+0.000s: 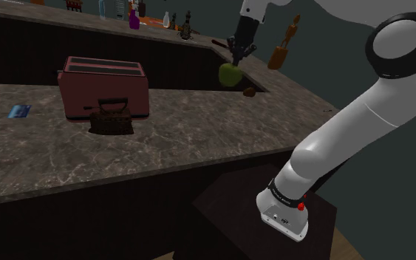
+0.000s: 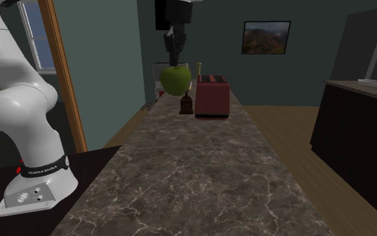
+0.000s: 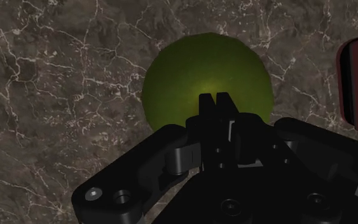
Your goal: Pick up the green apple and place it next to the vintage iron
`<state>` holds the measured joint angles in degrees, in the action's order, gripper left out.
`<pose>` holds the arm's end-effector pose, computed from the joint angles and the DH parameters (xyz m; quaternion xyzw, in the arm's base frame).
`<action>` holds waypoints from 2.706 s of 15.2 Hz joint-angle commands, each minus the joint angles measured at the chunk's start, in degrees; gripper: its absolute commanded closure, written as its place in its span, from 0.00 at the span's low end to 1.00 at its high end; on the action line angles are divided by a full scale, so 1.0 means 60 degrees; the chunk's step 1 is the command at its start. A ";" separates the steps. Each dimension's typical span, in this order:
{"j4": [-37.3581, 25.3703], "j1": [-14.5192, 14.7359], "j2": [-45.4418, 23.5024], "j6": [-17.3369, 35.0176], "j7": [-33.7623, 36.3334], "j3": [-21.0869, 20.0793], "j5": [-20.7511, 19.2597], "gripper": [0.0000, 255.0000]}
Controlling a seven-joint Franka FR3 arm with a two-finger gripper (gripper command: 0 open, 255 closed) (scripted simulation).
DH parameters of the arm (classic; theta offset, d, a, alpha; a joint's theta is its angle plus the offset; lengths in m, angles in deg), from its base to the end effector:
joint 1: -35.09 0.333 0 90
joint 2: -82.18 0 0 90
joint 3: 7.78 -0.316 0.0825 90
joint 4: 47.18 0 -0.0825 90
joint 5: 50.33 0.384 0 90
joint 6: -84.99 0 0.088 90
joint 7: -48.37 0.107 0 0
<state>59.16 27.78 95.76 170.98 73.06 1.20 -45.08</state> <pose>0.4509 -0.1293 0.6062 -0.9344 0.3452 0.0650 0.0593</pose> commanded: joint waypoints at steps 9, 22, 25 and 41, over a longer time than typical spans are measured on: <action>0.0730 0.0896 0.0646 0.0392 0.2334 -0.1517 0.0597 1.00; 0.0137 0.2052 -0.0002 0.0998 0.5348 -0.3524 0.1248 1.00; -0.0261 0.2312 -0.0399 0.1135 0.6063 -0.3985 0.1273 1.00; 0.0979 0.2639 -0.0813 0.2910 0.6552 -0.4524 0.1314 1.00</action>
<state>64.37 43.64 90.90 187.77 112.59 -25.97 -37.22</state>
